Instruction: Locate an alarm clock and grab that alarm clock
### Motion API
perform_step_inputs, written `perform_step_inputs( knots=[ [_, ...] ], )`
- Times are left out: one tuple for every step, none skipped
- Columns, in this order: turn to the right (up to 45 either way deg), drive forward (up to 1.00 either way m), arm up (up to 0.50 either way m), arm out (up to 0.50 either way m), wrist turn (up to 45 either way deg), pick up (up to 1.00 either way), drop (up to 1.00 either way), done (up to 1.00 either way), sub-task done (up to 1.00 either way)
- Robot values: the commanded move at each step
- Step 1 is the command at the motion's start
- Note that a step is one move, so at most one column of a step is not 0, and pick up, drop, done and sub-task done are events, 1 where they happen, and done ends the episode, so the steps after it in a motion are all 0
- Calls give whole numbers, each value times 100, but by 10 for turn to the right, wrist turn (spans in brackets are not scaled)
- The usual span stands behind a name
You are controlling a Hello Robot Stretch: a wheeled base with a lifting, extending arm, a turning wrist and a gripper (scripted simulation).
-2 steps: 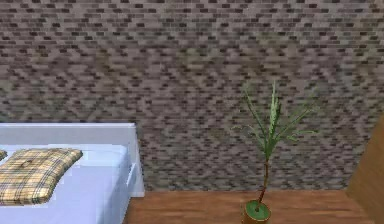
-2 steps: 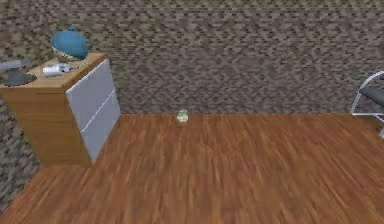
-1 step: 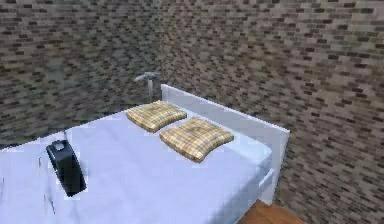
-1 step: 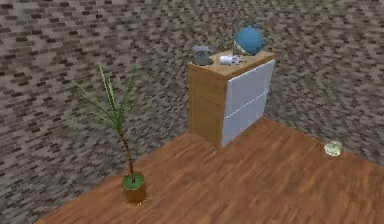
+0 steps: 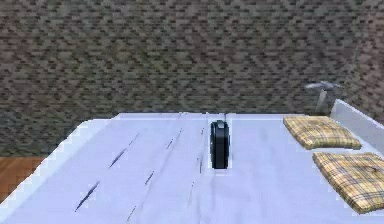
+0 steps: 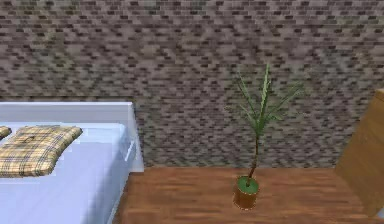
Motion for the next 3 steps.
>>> perform_step_inputs(
  knots=[
    [-450,0,0,0,0,0,0,0,0],
    [-330,0,0,0,0,0,0,0,0],
    [180,0,0,0,0,0,0,0,0]
  ],
)
